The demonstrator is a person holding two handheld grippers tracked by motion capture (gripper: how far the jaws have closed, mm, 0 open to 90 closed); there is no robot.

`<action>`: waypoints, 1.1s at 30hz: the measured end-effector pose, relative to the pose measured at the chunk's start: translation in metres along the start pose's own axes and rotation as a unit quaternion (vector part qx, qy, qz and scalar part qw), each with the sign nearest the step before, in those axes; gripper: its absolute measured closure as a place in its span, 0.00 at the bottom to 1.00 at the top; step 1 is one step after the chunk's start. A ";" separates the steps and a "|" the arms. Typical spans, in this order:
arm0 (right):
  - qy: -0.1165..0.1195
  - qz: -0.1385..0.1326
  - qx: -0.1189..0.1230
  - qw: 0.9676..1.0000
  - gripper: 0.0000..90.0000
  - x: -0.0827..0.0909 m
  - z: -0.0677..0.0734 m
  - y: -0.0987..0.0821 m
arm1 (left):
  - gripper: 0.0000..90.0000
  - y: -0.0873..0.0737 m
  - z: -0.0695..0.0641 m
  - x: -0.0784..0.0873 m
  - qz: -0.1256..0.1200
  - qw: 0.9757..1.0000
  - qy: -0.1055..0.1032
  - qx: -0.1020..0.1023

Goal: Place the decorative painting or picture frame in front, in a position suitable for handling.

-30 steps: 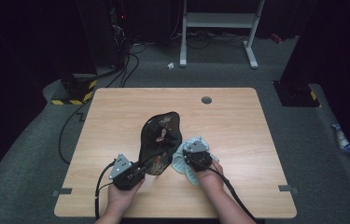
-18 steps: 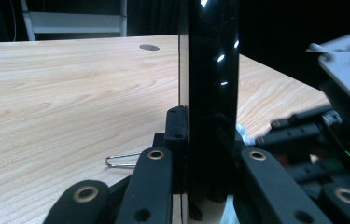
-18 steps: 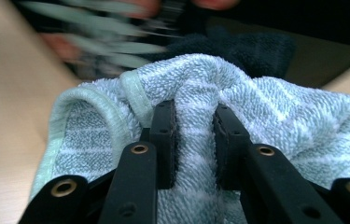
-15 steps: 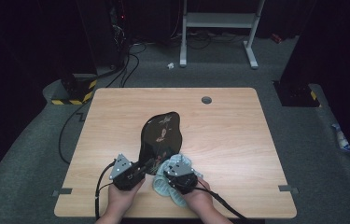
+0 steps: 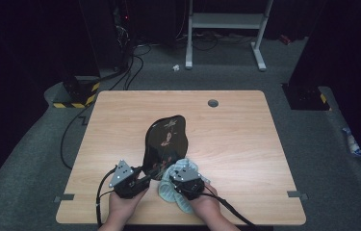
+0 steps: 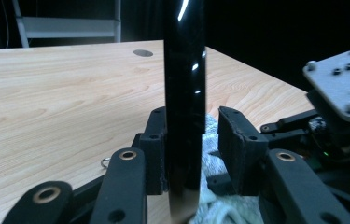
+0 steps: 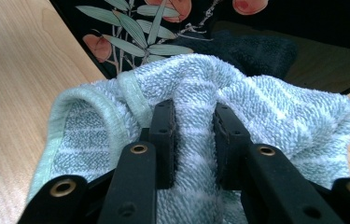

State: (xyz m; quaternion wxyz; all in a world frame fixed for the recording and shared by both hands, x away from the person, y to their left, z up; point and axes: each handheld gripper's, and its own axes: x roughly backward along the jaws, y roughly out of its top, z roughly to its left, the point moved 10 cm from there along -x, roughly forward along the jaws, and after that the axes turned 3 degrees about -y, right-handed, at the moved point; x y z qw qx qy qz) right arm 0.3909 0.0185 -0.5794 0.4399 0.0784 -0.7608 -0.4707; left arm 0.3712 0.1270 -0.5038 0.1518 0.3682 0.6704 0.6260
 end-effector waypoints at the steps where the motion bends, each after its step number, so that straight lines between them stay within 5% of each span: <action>1: -0.001 0.000 0.000 1.000 0.80 0.000 -0.001 0.000 | 0.71 -0.001 0.000 0.002 0.001 1.000 0.001 -0.003; 7: -0.005 0.003 -0.001 1.000 0.80 -0.001 -0.006 -0.001 | 0.70 -0.004 -0.001 0.013 0.008 1.000 0.001 -0.013; 21: -0.028 0.010 -0.008 1.000 0.80 -0.006 -0.030 -0.003 | 0.75 0.008 0.000 0.030 -0.012 1.000 0.004 -0.021; 33: -0.033 0.012 -0.006 0.999 0.80 -0.006 -0.036 -0.006 | 0.84 0.020 0.006 0.047 -0.036 0.999 0.013 -0.024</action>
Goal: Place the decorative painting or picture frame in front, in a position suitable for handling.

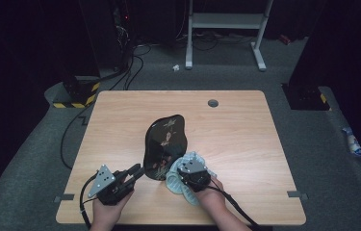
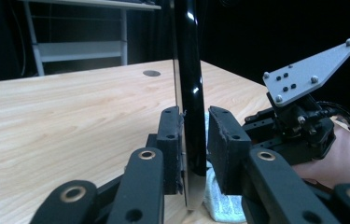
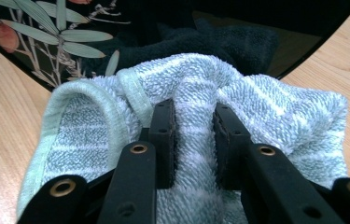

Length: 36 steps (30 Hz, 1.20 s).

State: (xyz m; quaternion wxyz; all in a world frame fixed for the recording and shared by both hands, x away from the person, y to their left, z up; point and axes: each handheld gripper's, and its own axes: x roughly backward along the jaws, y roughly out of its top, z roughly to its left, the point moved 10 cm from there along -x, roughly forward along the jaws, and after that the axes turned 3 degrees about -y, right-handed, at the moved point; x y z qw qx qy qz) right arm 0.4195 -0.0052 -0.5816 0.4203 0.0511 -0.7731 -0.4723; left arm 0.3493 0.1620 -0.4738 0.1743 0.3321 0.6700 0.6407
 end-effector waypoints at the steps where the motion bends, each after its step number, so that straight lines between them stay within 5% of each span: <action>1: -0.001 0.001 -0.001 1.000 0.80 0.000 -0.001 0.000 | 0.84 0.001 0.001 0.001 -0.003 1.000 0.002 0.002; 11: -0.004 0.001 -0.004 1.000 0.80 0.002 -0.005 -0.004 | 0.88 -0.005 0.018 0.001 -0.002 0.999 0.033 0.008; 17: -0.004 -0.002 -0.007 1.000 0.80 0.003 -0.006 -0.005 | 0.90 -0.020 0.031 -0.011 0.019 0.999 0.043 0.026; 26: 0.021 -0.038 0.001 0.999 0.80 0.012 0.014 0.010 | 0.92 -0.037 0.027 -0.037 0.051 0.998 0.017 0.023; 36: 0.039 -0.065 0.010 0.997 0.80 0.020 0.036 0.025 | 0.94 -0.044 0.017 -0.046 0.064 0.998 0.003 0.013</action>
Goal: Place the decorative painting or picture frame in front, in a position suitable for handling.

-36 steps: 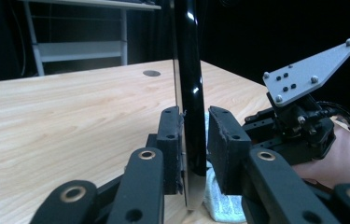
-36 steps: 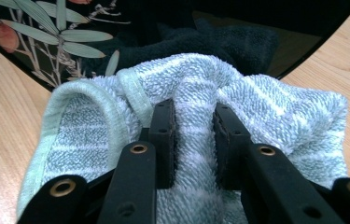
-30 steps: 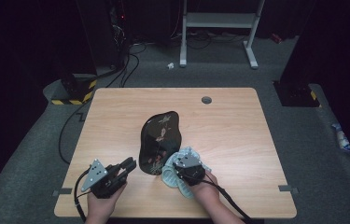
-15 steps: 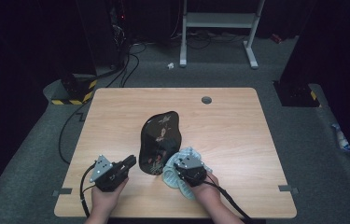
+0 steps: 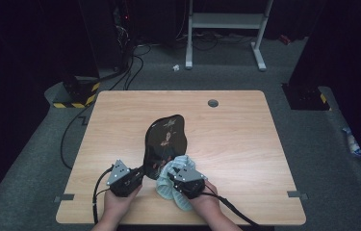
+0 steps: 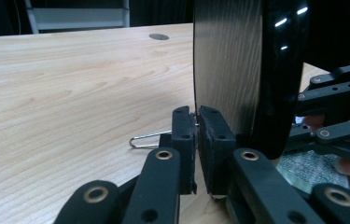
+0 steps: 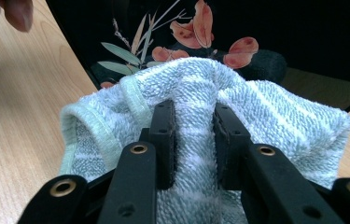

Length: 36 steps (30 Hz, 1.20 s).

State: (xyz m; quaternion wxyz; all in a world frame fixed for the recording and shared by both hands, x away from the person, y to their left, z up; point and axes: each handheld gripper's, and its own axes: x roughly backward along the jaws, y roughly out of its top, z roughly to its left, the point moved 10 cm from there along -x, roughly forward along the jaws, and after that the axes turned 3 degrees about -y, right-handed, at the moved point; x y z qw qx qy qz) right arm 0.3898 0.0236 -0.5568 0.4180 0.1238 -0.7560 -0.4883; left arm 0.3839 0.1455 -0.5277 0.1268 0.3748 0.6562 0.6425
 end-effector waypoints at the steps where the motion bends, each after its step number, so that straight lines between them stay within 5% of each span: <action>1: 0.001 -0.001 -0.002 1.000 0.80 0.000 0.000 0.000 | 0.94 0.000 0.000 0.000 0.000 1.000 0.000 0.000; 15: 0.000 -0.025 -0.003 1.000 0.79 0.009 0.002 0.015 | 0.94 -0.002 -0.006 -0.002 0.007 1.000 -0.007 -0.005; 36: -0.007 -0.085 0.008 0.996 0.79 0.032 -0.004 0.062 | 0.92 0.002 -0.012 0.000 0.000 1.000 -0.011 -0.015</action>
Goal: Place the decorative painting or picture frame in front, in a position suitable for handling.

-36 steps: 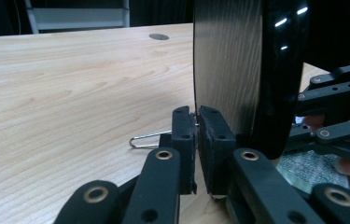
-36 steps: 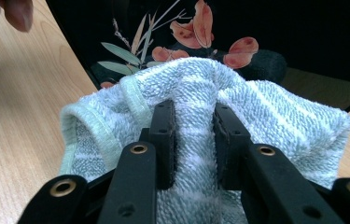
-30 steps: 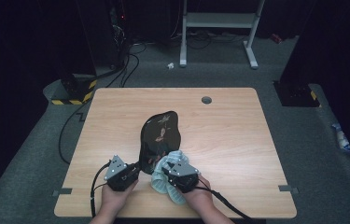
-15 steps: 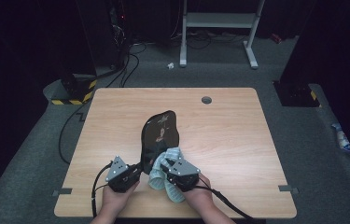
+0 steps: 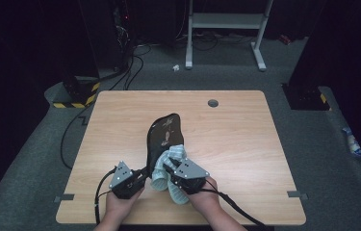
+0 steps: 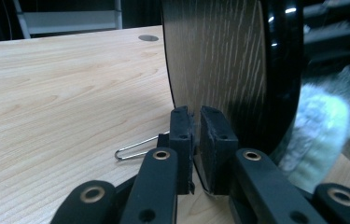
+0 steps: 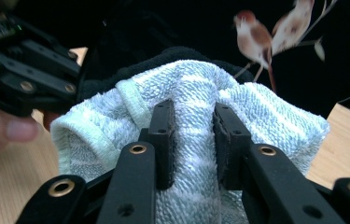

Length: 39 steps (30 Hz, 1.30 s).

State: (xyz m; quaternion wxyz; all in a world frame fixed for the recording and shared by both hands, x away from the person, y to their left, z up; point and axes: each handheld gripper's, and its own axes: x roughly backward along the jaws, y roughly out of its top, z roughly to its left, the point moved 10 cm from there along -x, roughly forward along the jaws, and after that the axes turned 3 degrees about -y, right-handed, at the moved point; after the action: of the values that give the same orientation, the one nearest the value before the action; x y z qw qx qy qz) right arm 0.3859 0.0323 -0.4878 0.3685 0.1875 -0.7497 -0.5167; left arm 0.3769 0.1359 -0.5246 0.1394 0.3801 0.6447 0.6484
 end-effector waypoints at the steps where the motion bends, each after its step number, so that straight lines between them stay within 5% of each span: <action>1: 0.000 -0.003 0.001 1.000 0.79 0.001 0.000 0.002 | 0.92 0.000 0.000 0.000 0.000 1.000 0.000 0.000; 20: -0.005 -0.046 0.009 0.999 0.79 0.011 -0.016 0.048 | 0.99 0.001 -0.006 -0.004 -0.005 1.000 -0.022 -0.005; 25: 0.003 -0.025 0.009 1.000 0.79 0.003 -0.010 0.029 | 1.00 0.001 -0.005 -0.006 -0.006 1.000 -0.025 -0.003; 35: 0.015 0.042 -0.010 0.999 0.79 -0.010 0.001 -0.040 | 1.00 0.001 -0.005 -0.008 -0.005 1.000 -0.030 0.000; 39: 0.016 0.054 -0.011 0.998 0.79 -0.012 0.002 -0.051 | 1.00 0.001 -0.006 -0.009 -0.004 1.000 -0.030 0.001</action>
State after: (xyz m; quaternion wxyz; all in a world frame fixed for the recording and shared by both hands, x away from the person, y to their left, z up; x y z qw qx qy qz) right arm 0.3878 0.0215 -0.5389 0.4101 0.1513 -0.7470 -0.5009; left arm 0.3791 0.1257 -0.5260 0.1613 0.3971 0.6427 0.6350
